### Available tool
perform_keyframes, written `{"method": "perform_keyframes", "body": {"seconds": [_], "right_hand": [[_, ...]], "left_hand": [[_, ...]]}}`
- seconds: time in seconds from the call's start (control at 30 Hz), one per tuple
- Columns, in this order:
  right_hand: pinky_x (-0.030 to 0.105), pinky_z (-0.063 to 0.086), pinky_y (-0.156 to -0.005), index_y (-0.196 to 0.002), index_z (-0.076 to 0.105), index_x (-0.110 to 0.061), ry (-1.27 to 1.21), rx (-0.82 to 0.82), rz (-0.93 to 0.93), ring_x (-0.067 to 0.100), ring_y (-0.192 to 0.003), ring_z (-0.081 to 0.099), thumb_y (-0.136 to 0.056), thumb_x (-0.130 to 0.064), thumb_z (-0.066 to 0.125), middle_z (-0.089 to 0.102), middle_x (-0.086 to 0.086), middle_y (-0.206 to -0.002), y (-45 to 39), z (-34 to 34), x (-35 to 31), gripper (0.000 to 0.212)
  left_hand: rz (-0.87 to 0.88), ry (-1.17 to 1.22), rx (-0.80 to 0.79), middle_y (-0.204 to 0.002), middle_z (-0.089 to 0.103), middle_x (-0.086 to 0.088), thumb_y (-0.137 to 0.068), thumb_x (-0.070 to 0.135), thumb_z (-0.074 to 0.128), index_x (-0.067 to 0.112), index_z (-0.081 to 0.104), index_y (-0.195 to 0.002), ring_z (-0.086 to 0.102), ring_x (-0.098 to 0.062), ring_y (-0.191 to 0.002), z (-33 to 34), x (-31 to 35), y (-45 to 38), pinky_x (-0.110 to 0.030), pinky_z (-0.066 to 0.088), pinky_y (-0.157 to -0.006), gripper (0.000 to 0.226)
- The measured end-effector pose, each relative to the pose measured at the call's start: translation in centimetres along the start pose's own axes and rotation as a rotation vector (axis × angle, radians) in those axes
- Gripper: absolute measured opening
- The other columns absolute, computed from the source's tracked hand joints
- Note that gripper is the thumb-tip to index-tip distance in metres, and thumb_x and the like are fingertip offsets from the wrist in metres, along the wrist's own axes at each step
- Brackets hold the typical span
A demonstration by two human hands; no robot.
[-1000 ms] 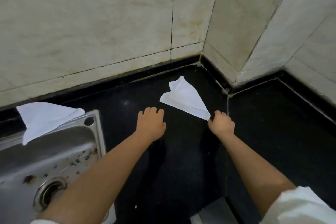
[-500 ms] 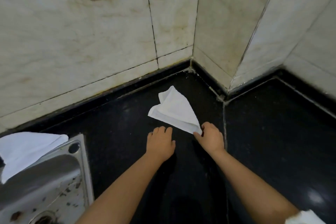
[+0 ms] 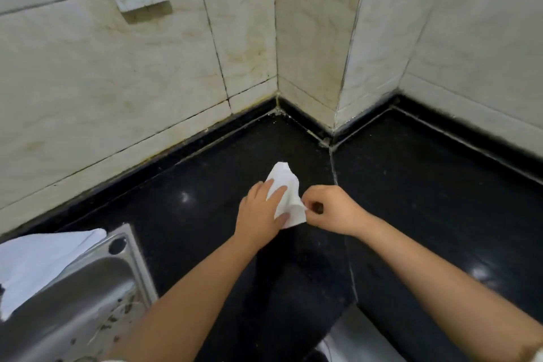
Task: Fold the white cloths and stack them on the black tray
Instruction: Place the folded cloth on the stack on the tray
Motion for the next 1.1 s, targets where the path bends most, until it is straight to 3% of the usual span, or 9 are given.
{"method": "perform_keyframes", "body": {"seconds": [0.07, 0.1, 0.23, 0.37, 0.6, 0.73, 0.83, 1.0, 1.1], "right_hand": [[0.011, 0.038, -0.06, -0.067, 0.061, 0.003, -0.002, -0.019, 0.005, 0.019, -0.066, 0.053, -0.073, -0.002, 0.063, 0.063, 0.015, -0.075, 3.8, -1.4, -0.7, 0.008], [0.009, 0.036, -0.059, -0.063, 0.058, 0.0, -0.005, -0.003, 0.035, 0.018, -0.065, 0.053, -0.072, 0.0, 0.063, 0.063, 0.016, -0.075, 5.6, -2.3, -0.5, 0.01], [0.011, 0.035, -0.052, -0.053, 0.046, -0.019, -0.026, 0.167, 0.346, 0.016, -0.061, 0.049, -0.072, 0.002, 0.06, 0.06, 0.013, -0.069, 13.7, -6.2, 3.2, 0.032], [0.012, 0.037, -0.051, -0.061, 0.054, -0.008, 0.028, 0.381, 0.621, 0.018, -0.059, 0.046, -0.074, 0.001, 0.059, 0.05, 0.003, -0.058, 22.5, -10.8, 7.3, 0.017], [0.029, 0.035, -0.066, -0.075, 0.061, 0.009, 0.35, 0.863, 0.801, 0.027, -0.068, 0.053, -0.075, 0.005, 0.058, 0.063, 0.026, -0.075, 37.7, -18.7, 8.6, 0.005], [0.037, 0.047, -0.071, -0.085, 0.066, 0.006, 0.377, 0.672, 0.782, 0.037, -0.076, 0.063, -0.072, 0.009, 0.059, 0.066, 0.026, -0.081, 43.5, -15.2, 11.1, 0.015], [0.031, 0.046, -0.069, -0.078, 0.069, 0.005, 0.245, 0.43, 0.785, 0.035, -0.075, 0.064, -0.07, -0.003, 0.055, 0.066, 0.023, -0.078, 46.1, -9.9, 14.0, 0.018], [0.02, 0.033, -0.063, -0.087, 0.066, 0.001, -0.084, -0.043, 0.863, 0.02, -0.077, 0.055, -0.079, -0.005, 0.056, 0.061, 0.008, -0.079, 48.8, -2.0, 18.3, 0.014], [0.014, 0.035, -0.059, -0.088, 0.066, 0.0, -0.183, -0.073, 0.915, 0.014, -0.074, 0.05, -0.083, -0.006, 0.054, 0.058, 0.001, -0.076, 49.7, -2.0, 20.6, 0.015]], "left_hand": [[0.142, 0.138, 0.059, -0.099, 0.072, -0.01, -0.078, 0.017, 0.05, 0.012, 0.074, -0.091, 0.069, -0.03, -0.087, 0.3, 2.2, 0.8, -0.038, 0.054, -0.071, 0.028], [0.195, 0.192, 0.051, -0.079, 0.073, -0.008, -0.074, 0.017, 0.047, 0.01, 0.074, -0.076, 0.07, -0.029, -0.069, 0.5, 3.2, 1.4, -0.034, 0.053, -0.061, 0.028], [0.383, 0.273, -0.12, -0.094, 0.071, -0.011, -0.083, 0.036, 0.035, 0.007, 0.071, -0.095, 0.064, -0.026, -0.089, 1.4, 8.6, 3.0, -0.033, 0.05, -0.08, 0.048], [0.594, 0.211, -0.158, -0.109, 0.067, -0.01, -0.096, 0.029, 0.035, 0.01, 0.066, -0.111, 0.06, -0.026, -0.104, -0.1, 16.7, 2.3, -0.04, 0.047, -0.09, 0.039], [0.873, 0.328, 0.011, -0.098, 0.071, -0.015, -0.078, 0.043, 0.02, 0.007, 0.069, -0.101, 0.065, -0.029, -0.095, -2.7, 30.9, 2.5, -0.035, 0.048, -0.079, 0.065], [0.955, 0.265, -0.111, -0.104, 0.07, -0.016, -0.093, 0.016, 0.048, 0.002, 0.068, -0.108, 0.064, -0.031, -0.099, 1.8, 34.9, 4.9, -0.035, 0.047, -0.087, 0.029], [0.962, 0.027, -0.447, -0.106, 0.068, -0.013, -0.096, 0.013, 0.046, 0.003, 0.067, -0.103, 0.06, -0.026, -0.101, 7.5, 36.0, 6.9, -0.032, 0.044, -0.09, 0.024], [0.94, -0.313, -0.918, -0.088, 0.062, -0.005, -0.096, 0.018, 0.046, 0.003, 0.063, -0.094, 0.053, -0.015, -0.079, 14.5, 35.8, 10.2, -0.023, 0.034, -0.065, 0.023], [0.848, -0.297, -1.019, -0.07, 0.048, 0.011, -0.096, 0.015, 0.045, 0.003, 0.063, -0.097, 0.044, -0.004, -0.066, 16.0, 36.5, 10.0, -0.015, 0.033, -0.059, 0.022]]}}
Point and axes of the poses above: each hand's wrist, its own y-axis away from the middle knuckle, its own z-axis out of the palm, x = y × z, the point moved 5 cm from there along -y, towards the middle knuckle
